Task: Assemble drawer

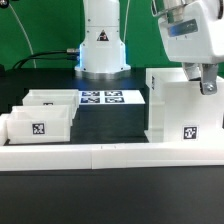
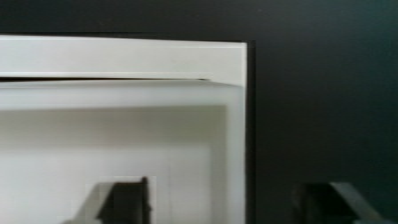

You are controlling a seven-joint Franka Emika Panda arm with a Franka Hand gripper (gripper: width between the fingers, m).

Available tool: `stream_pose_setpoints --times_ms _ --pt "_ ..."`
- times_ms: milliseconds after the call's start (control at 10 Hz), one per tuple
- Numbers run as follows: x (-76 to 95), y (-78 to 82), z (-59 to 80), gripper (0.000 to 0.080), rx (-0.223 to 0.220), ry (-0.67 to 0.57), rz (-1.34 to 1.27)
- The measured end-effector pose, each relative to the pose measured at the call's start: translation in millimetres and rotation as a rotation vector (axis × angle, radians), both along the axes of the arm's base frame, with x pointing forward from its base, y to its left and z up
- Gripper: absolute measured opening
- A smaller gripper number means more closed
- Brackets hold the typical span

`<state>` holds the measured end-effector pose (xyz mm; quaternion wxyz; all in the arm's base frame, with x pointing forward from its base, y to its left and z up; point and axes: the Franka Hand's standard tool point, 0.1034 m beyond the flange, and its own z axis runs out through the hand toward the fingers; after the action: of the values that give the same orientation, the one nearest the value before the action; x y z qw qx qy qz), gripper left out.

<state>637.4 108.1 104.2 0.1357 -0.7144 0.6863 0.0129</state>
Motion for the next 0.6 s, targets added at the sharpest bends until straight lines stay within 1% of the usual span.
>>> stream_pose_setpoints --times_ms 100,200,300,400,600 --pt "-0.1 0.2 0.0 0.0539 0.0 0.0 0.003" --pt "-0.1 0.3 -0.1 0.0615 -0.001 -0.001 0.005" --pt "-0.2 0.4 -0.1 0.0615 -0.001 -0.001 0.007" --pt "-1.6 -0.5 0.3 0.0643 -0.007 -0.007 0.039" --pt "-16.3 -7.8 10.1 0.0648 -0.017 -0.031 0.159"
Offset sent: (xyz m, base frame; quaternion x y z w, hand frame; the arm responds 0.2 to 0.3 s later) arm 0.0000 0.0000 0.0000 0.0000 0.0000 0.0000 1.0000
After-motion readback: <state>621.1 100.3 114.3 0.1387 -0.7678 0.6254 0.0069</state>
